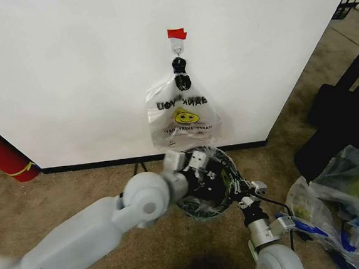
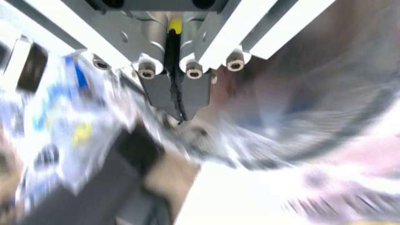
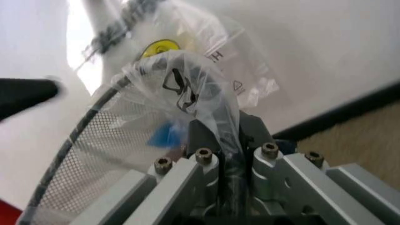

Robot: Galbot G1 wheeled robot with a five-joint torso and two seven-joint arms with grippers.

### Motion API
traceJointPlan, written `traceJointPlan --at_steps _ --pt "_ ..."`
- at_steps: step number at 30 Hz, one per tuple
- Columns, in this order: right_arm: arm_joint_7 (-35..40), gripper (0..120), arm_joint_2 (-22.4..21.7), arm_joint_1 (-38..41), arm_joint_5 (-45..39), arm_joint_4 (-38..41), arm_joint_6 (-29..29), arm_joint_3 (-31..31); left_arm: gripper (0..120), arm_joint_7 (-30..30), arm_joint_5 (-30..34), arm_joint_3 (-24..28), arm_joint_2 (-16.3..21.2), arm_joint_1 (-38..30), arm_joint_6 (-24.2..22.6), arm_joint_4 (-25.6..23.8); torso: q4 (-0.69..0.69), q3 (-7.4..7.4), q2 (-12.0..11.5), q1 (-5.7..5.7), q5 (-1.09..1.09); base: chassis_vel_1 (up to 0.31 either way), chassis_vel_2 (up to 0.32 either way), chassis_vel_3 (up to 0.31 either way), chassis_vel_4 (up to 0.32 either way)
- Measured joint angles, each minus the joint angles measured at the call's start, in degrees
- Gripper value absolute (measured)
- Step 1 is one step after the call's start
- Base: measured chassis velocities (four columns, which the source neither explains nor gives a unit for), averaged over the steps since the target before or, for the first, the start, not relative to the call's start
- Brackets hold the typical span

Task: Pick up the garbage bag from the wall and place it over the trash bin.

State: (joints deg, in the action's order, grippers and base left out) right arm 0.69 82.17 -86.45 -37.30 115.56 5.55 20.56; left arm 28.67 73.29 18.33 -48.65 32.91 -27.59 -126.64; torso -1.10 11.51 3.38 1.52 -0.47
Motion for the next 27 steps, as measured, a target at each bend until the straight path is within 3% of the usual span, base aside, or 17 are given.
traceJointPlan --at_steps 4,5,9,11,12,14,17,18,25,27 --pt "2.45 1 0.05 0.01 -6.56 0.91 -2.14 -0.16 0 -2.00 -9.08 -12.15 0.28 13.09 7.24 -1.83 0.00 0.00 0.00 0.00 -0.01 0.000 0.000 0.000 0.000" --pt "2.45 1 0.05 0.01 -6.56 0.91 -2.14 -0.16 0 -2.00 -9.08 -12.15 0.28 13.09 7.24 -1.83 0.00 0.00 0.00 0.00 -0.01 0.000 0.000 0.000 0.000" --pt "4.33 1 -0.43 0.67 -9.74 0.92 -4.44 -0.29 0 -4.26 -15.70 -21.11 0.70 22.83 12.19 -1.96 0.02 0.00 0.01 0.00 0.01 0.000 0.000 0.000 0.000" --pt "5.35 1 -0.78 1.08 -10.73 0.92 -5.58 -0.34 0 -4.76 -20.75 -25.95 -0.11 26.66 15.14 -0.48 0.00 0.00 0.01 0.00 0.00 0.000 0.000 0.000 0.000" --pt "5.35 1 -0.78 1.08 -10.73 0.92 -5.58 -0.34 0 -4.76 -20.75 -25.95 -0.11 26.66 15.14 -0.48 0.00 0.00 0.01 0.00 0.00 0.000 0.000 0.000 0.000" --pt "6.08 1 -0.90 1.56 -11.40 0.77 -6.39 -0.61 0 -4.83 -27.11 -32.32 -2.17 31.55 18.95 2.05 -0.01 -0.01 0.01 0.00 -0.01 0.000 0.000 0.000 0.000" --pt "6.48 1 -0.95 2.05 -11.67 0.09 -7.46 -1.39 11 -6.28 -31.57 -38.94 -4.01 37.55 23.08 4.23 0.01 0.00 0.01 0.00 -0.01 0.000 0.000 0.000 0.000" --pt "6.48 1 -0.95 2.05 -11.67 0.09 -7.46 -1.39 11 -6.28 -31.57 -38.94 -4.01 37.55 23.08 4.23 0.01 0.00 0.01 0.00 -0.01 0.000 0.000 0.000 0.000" --pt "7.49 1 -1.13 3.90 -11.07 -2.06 -9.10 -3.34 41 -13.77 -33.98 -49.64 -4.38 48.97 37.42 6.67 0.01 0.00 0.01 0.00 0.01 0.000 0.000 0.000 0.000" --pt "7.51 1 -1.20 3.99 -10.87 -2.18 -9.19 -3.60 43 -14.99 -34.47 -50.68 -4.66 49.89 39.42 7.32 0.00 0.00 0.01 0.00 0.01 0.000 0.000 0.000 0.000"
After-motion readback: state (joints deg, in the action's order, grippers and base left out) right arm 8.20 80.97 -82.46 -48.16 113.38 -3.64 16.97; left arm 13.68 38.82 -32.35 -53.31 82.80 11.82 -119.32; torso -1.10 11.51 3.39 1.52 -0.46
